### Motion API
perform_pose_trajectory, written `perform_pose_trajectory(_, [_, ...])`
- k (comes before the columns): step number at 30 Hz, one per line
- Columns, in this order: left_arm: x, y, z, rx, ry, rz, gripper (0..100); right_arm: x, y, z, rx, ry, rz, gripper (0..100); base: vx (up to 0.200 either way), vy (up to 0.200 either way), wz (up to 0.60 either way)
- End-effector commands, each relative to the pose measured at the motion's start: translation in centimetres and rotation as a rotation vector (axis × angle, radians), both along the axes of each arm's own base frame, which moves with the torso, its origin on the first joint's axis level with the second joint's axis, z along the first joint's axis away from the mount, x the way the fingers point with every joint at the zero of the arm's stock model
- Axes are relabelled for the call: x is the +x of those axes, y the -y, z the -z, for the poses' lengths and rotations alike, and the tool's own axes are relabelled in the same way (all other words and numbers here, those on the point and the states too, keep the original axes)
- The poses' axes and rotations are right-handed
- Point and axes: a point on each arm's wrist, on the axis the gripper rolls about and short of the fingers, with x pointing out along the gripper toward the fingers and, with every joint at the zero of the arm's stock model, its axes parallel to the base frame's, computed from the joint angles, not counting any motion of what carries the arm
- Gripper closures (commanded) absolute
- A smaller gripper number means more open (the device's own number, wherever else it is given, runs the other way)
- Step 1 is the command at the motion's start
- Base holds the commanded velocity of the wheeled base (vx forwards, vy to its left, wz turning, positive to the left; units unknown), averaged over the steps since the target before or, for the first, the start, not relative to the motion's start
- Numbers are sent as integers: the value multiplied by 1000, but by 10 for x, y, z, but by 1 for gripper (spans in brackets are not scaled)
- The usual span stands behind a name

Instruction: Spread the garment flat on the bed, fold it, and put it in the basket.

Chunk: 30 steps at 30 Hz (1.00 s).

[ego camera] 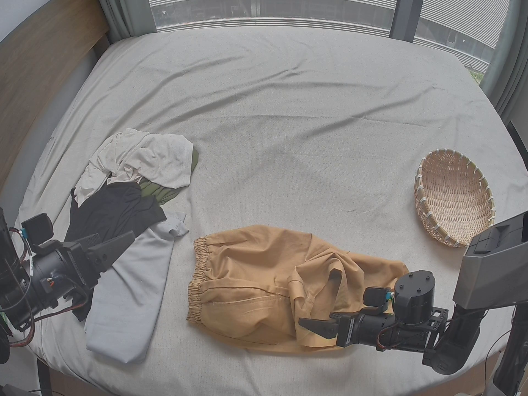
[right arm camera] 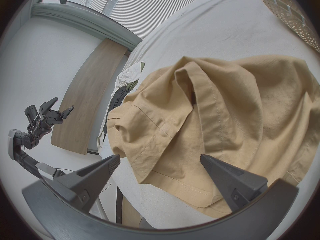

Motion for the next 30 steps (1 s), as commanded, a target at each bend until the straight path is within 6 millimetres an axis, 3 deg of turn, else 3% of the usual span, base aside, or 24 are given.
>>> perform_pose_trajectory(1, [7, 2, 7, 8, -39, 4, 0, 0, -4, 2, 3, -6, -11, 0, 0, 0, 0])
perform_pose_trajectory(21, [6, 3, 3, -2, 9, 7, 0, 23, -33, 7, 63, 34, -26, 0, 0, 0, 0])
perform_pose_trajectory(25, [6, 2, 3, -3, 15, 5, 0, 25, -36, -1, 106, 35, -15, 0, 0, 0, 0])
perform_pose_trajectory(30, [6, 2, 5, -3, 9, 0, 0, 16, -32, -29, 165, 69, -18, 0, 0, 0, 0])
